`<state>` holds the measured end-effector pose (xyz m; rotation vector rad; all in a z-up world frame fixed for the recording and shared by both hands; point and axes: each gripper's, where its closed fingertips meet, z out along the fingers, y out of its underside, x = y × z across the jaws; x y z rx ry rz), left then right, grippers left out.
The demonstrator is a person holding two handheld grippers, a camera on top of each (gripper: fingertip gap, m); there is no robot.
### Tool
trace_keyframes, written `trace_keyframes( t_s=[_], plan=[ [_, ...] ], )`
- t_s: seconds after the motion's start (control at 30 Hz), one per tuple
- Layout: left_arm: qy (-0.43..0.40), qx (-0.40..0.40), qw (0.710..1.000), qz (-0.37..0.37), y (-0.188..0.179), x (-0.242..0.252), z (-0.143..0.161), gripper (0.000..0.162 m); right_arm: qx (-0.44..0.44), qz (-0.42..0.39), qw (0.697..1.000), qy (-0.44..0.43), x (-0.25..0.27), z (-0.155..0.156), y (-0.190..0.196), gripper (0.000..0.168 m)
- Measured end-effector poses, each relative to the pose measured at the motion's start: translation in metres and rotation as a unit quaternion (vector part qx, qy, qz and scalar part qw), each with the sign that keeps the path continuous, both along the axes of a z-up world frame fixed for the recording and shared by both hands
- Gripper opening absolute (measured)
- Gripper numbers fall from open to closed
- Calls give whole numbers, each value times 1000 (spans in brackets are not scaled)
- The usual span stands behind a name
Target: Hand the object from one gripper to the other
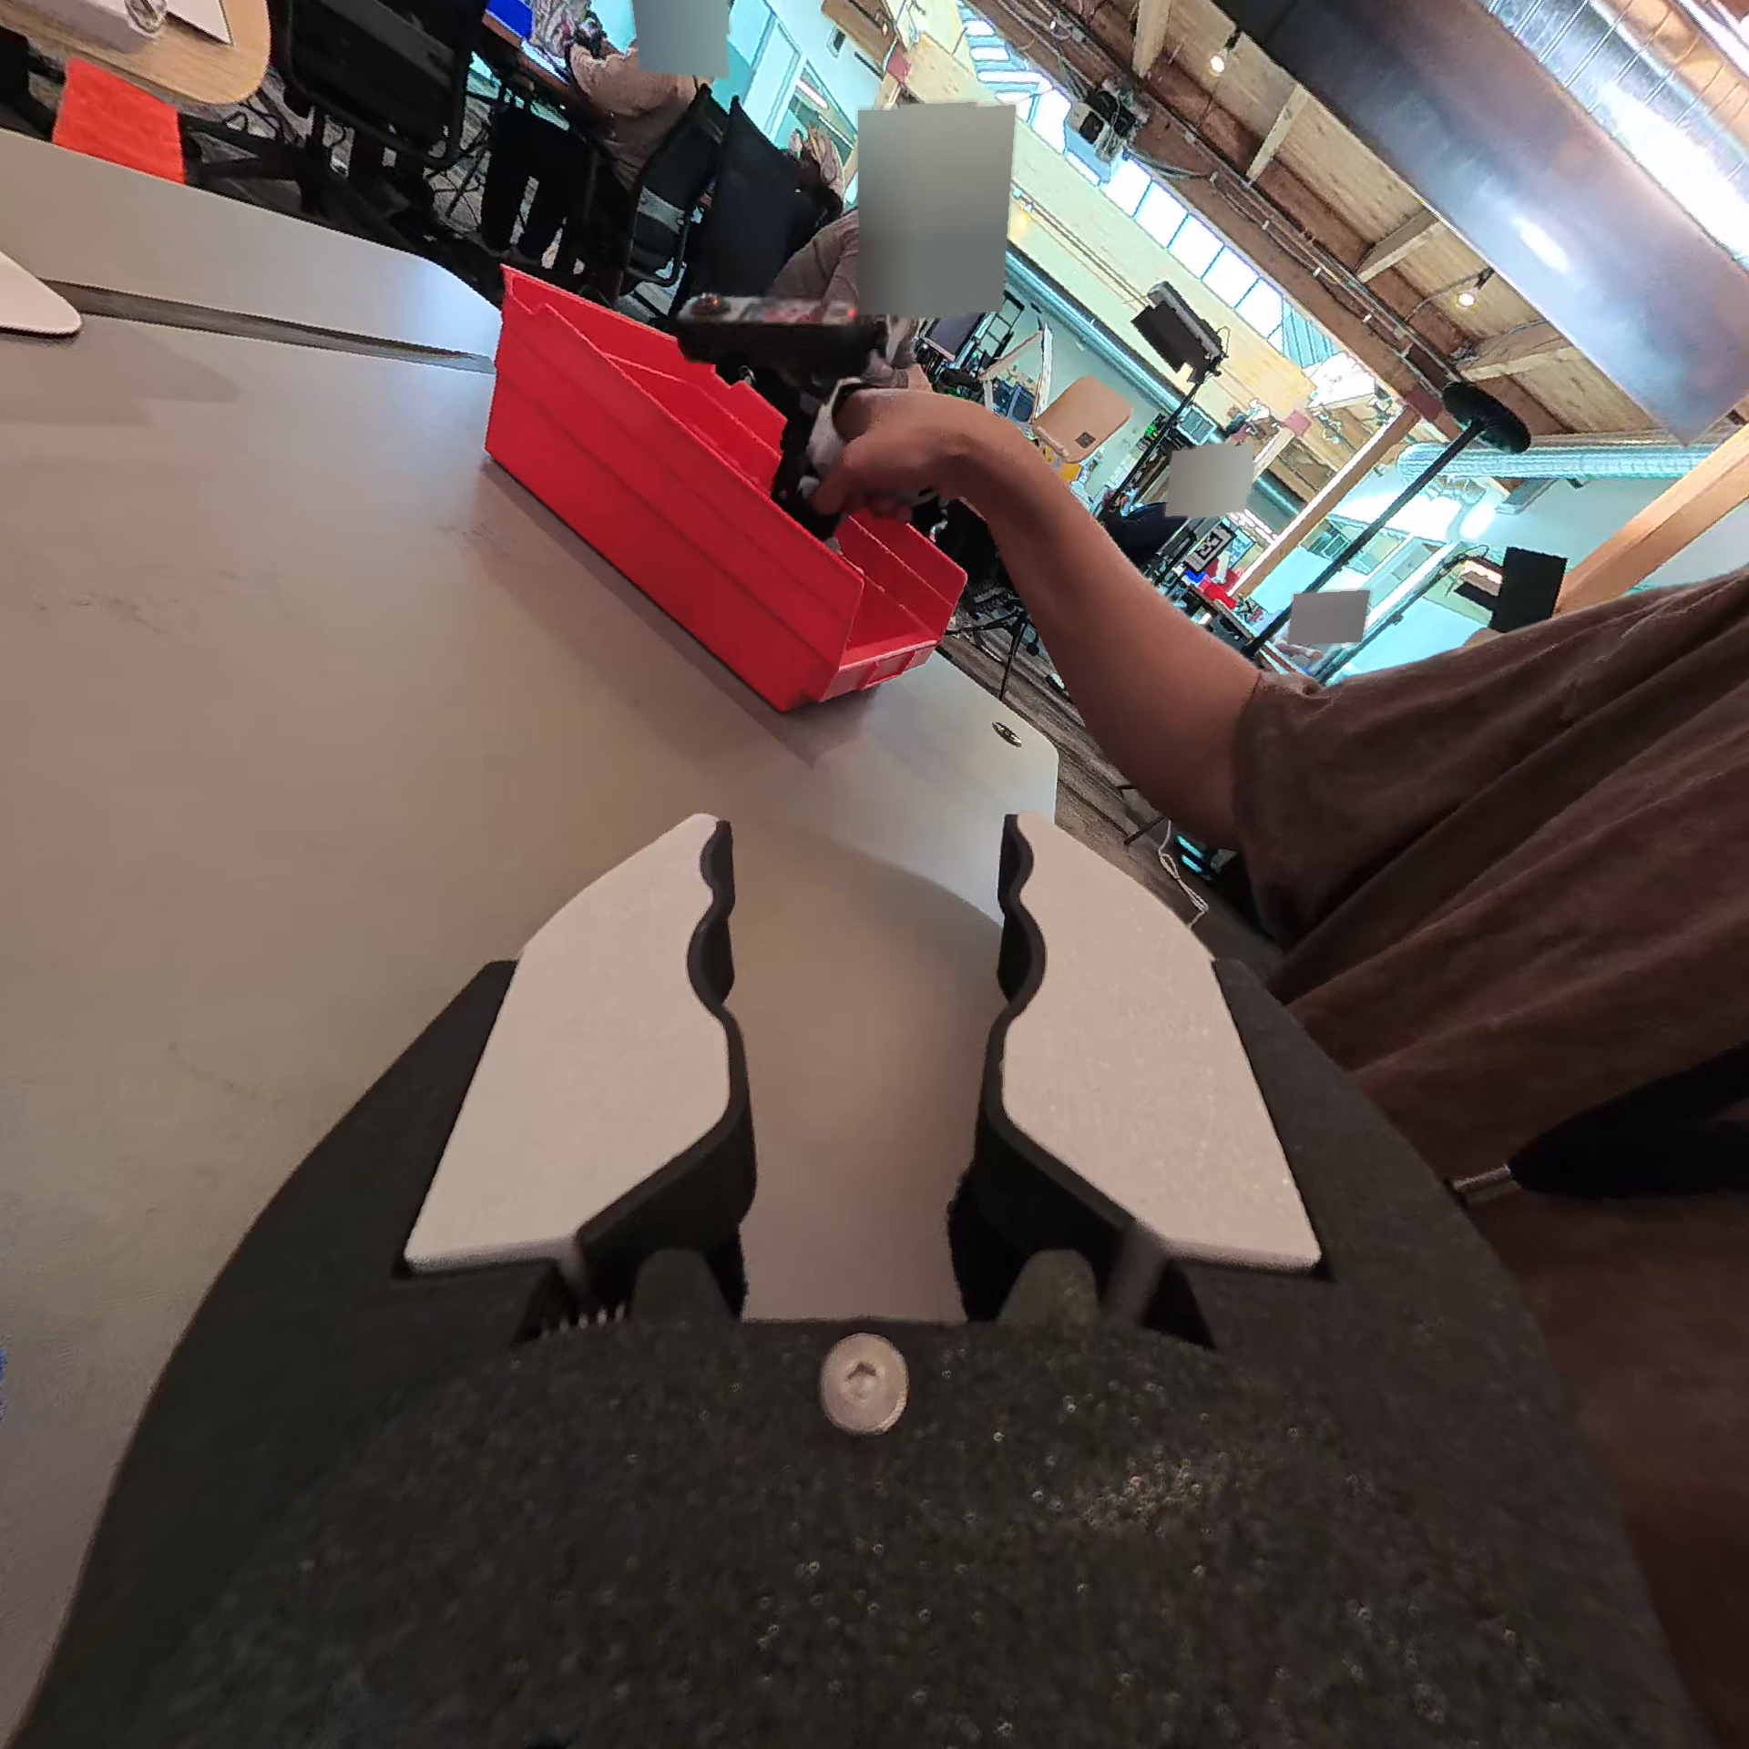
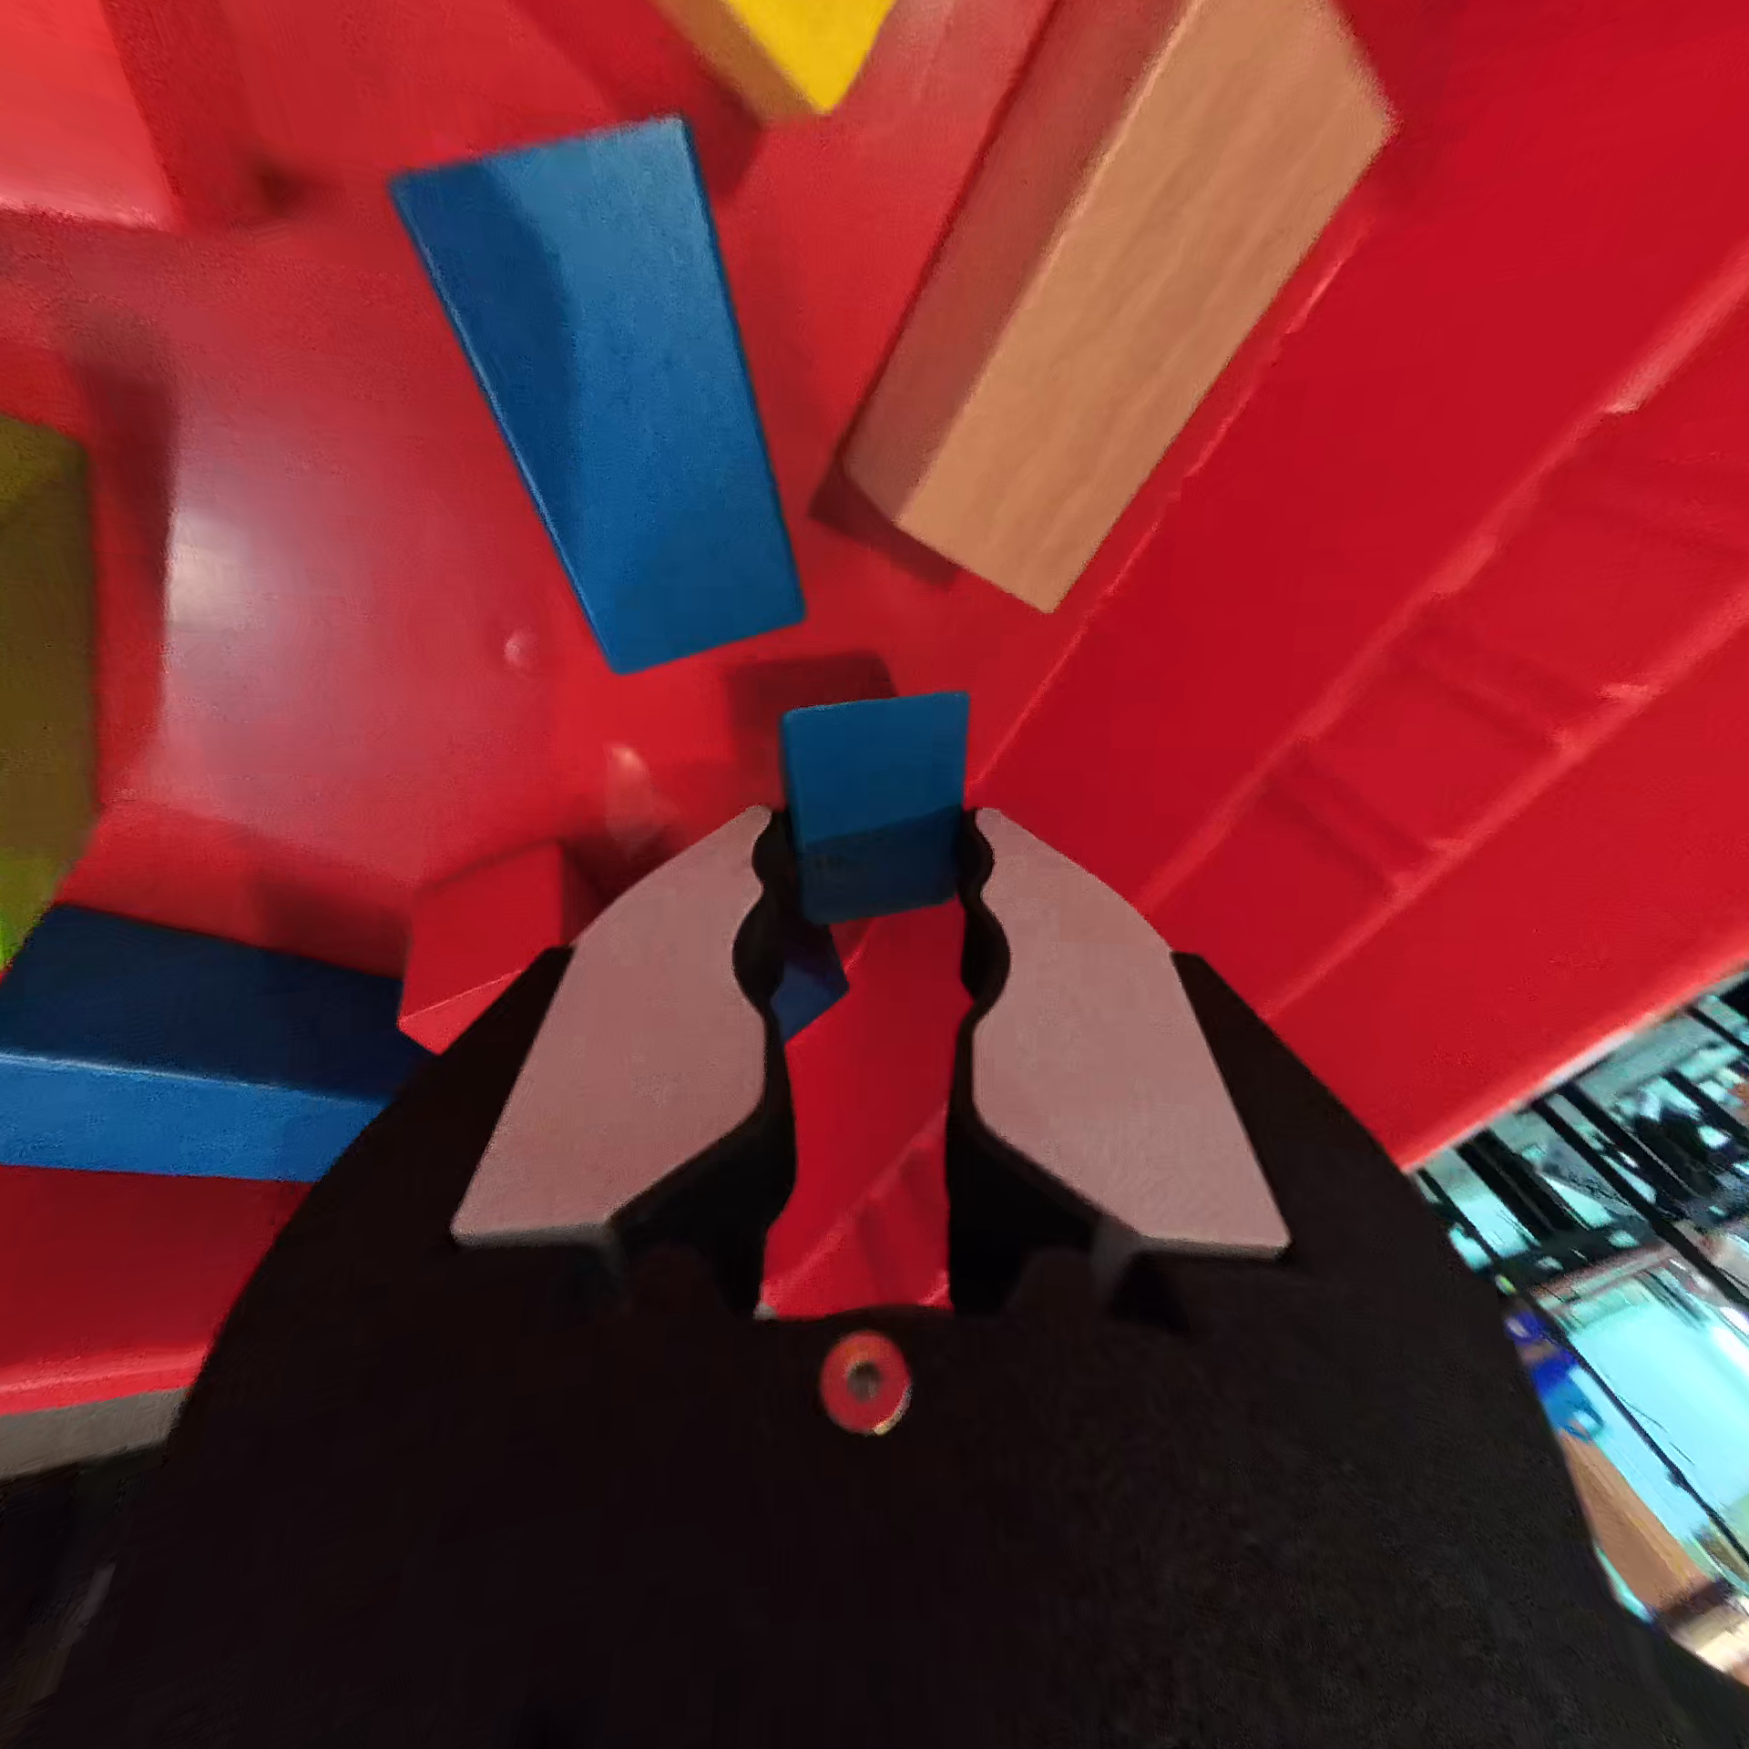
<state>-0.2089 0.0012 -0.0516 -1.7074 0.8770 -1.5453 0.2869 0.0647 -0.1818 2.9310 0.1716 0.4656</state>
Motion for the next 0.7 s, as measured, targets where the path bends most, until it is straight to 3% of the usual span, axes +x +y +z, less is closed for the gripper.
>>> trace_keyframes(
  t_s=[0.1, 0.2, 0.27, 0.33, 0.4, 0.47, 0.57, 0.63, 0.7],
  plan=[
    [8, 2, 1000, 5, 2, -5, -5, 54, -37, -3, 999, -4, 2, -7, -6, 34],
    [5, -4, 1000, 5, 3, -7, -7, 54, -21, -13, 1000, 13, 0, -8, -2, 34],
    [3, -7, 1000, 4, 3, -8, -8, 54, -2, -16, 1000, 24, -2, -4, -2, 49],
    [6, -4, 1000, 7, 4, -9, -9, 54, 52, -14, 998, 24, -5, 14, -1, 61],
    [13, 0, 1000, 10, 5, -10, -12, 54, 161, -10, 987, 13, -11, 57, 0, 60],
    [24, 10, 999, 20, 7, -13, -15, 54, 319, 7, 948, -6, -20, 113, 3, 59],
    [41, 25, 998, 36, 11, -16, -22, 57, 535, 33, 842, 56, -60, 165, -4, 54],
    [50, 32, 997, 42, 13, -16, -25, 57, 617, 43, 780, 99, -87, 168, -16, 57],
    [50, 36, 997, 45, 13, -13, -25, 57, 675, 28, 724, 141, -112, 150, -29, 57]
  ],
)
